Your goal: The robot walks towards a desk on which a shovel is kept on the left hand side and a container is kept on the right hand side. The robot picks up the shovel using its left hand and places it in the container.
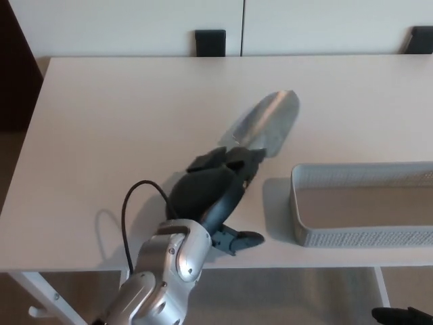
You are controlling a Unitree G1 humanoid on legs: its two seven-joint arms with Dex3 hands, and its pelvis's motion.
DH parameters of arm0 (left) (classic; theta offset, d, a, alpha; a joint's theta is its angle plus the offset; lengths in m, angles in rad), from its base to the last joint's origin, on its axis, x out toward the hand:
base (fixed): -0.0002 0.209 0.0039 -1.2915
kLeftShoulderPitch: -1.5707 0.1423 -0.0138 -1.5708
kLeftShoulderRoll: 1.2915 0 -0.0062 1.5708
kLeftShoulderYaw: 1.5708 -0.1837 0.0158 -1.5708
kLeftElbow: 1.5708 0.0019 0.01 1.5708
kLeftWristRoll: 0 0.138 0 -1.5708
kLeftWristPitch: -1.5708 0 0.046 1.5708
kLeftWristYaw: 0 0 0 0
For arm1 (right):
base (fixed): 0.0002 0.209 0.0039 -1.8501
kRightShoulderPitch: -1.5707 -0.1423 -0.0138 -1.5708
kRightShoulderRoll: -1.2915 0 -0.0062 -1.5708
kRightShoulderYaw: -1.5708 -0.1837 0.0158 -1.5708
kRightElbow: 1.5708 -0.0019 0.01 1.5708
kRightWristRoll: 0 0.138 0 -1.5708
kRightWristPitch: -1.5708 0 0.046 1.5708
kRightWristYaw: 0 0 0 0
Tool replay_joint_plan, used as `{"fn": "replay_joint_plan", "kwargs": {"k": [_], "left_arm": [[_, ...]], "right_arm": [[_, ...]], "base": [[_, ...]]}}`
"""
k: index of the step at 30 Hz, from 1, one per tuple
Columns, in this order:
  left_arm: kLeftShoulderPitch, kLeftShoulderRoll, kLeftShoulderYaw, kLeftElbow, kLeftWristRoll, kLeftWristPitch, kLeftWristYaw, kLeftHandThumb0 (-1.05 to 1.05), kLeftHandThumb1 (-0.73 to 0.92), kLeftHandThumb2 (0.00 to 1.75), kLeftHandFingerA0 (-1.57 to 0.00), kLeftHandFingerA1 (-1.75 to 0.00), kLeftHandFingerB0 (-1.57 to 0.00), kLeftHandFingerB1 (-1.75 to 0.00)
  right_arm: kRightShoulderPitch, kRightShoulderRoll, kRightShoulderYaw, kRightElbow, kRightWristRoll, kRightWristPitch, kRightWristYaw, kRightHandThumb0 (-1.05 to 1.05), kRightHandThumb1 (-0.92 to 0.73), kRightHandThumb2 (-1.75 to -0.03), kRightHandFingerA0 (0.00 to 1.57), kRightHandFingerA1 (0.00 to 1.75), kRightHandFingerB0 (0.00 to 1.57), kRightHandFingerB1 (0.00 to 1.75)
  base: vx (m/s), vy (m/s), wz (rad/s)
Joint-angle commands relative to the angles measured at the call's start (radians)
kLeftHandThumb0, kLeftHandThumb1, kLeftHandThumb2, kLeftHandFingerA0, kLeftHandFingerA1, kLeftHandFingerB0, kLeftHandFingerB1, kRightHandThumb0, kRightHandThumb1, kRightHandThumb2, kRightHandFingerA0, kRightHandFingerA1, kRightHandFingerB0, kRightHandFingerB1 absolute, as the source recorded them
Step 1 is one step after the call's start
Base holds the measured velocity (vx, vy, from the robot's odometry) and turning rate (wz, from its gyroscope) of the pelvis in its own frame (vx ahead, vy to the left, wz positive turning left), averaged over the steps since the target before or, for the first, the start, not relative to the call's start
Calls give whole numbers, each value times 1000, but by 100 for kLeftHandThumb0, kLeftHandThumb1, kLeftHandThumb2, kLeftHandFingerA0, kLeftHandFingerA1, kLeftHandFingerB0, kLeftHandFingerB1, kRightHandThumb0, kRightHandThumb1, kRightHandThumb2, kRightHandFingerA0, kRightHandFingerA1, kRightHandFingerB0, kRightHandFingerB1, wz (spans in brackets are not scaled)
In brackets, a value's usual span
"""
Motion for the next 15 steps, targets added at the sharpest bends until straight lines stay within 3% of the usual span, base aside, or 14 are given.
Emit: {"fn": "replay_joint_plan", "kwargs": {"k": [1,4,5,6,7,8,9,15], "left_arm": [[-22,-10,-18,88,227,197,227,-52,38,70,-4,-19,-8,-27],[-25,-13,-21,98,241,214,231,-53,39,70,-4,-19,-8,-26],[-28,-17,-14,101,238,217,233,-49,47,55,0,-23,-9,-25],[-32,-15,-16,109,245,216,239,-52,38,70,-4,-19,-8,-26],[-35,-15,-15,111,249,218,241,-53,39,71,-4,-20,-8,-26],[-35,-15,-16,114,253,220,242,-53,39,71,-4,-20,-8,-26],[-36,-18,-13,118,251,222,242,-51,48,59,-6,-20,-9,-23],[-28,-24,-20,125,266,221,268,-51,50,55,-1,-24,-8,-25]], "right_arm": [[2,-37,0,-23,-33,16,-15,-12,-53,-55,75,60,48,47],[-2,-38,1,-20,-34,16,-12,-13,-52,-55,73,60,48,48],[-5,-38,1,-23,-37,19,-15,-13,-52,-55,73,60,49,48],[-9,-38,1,-23,-36,21,-14,-13,-53,-55,73,60,48,48],[-13,-37,0,-28,-36,26,-15,-12,-53,-55,73,60,48,47],[-13,-37,0,-31,-36,31,-15,-12,-53,-55,73,60,48,47],[-17,-32,-4,-34,-28,40,-10,-14,-52,-55,72,60,48,48],[-31,-42,-2,-21,-38,35,-7,-13,-51,-54,76,62,48,48]], "base": [[0,0,0],[0,0,0],[0,0,0],[0,0,0],[0,0,0],[0,0,0],[0,0,0],[0,0,0]]}}
